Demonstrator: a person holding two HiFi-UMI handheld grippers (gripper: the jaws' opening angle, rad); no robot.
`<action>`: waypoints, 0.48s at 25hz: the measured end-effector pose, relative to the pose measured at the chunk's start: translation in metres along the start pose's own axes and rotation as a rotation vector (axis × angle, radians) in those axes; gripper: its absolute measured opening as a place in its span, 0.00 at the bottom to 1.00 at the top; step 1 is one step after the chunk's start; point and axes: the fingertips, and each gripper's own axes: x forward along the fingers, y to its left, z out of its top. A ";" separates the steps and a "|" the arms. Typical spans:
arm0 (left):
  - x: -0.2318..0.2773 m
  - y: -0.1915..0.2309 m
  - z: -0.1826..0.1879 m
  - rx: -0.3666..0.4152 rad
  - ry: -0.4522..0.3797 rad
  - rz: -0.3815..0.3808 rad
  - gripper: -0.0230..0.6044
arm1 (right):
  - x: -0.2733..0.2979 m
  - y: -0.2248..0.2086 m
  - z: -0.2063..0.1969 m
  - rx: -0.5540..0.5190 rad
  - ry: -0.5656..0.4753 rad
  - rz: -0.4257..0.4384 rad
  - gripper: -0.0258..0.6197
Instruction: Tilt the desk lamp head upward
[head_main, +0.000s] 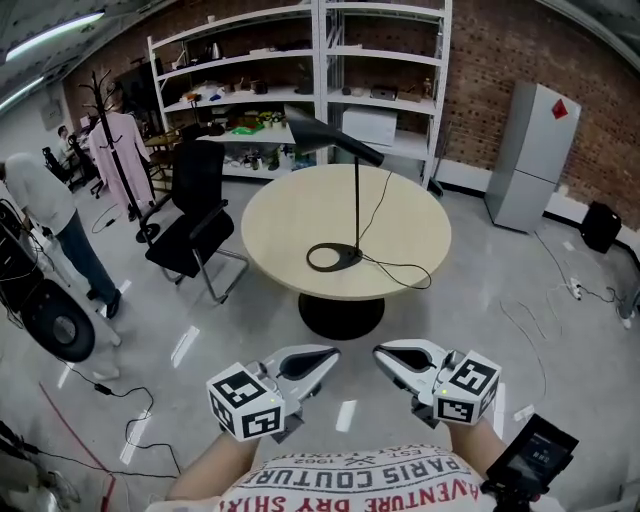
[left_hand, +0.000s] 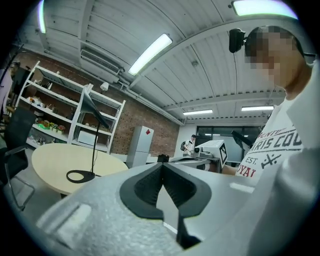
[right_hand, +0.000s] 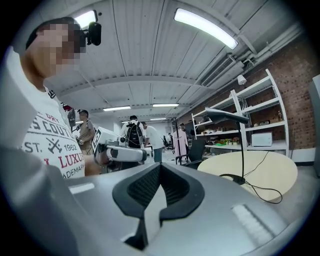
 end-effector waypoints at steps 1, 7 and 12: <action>0.001 -0.006 -0.001 -0.012 -0.005 -0.004 0.04 | -0.006 0.003 -0.001 0.003 -0.004 0.000 0.05; 0.009 -0.042 -0.014 -0.078 0.006 -0.013 0.04 | -0.043 0.019 -0.014 0.022 -0.004 -0.009 0.05; 0.010 -0.073 -0.013 -0.044 0.000 -0.007 0.04 | -0.064 0.033 -0.012 0.002 -0.015 0.005 0.05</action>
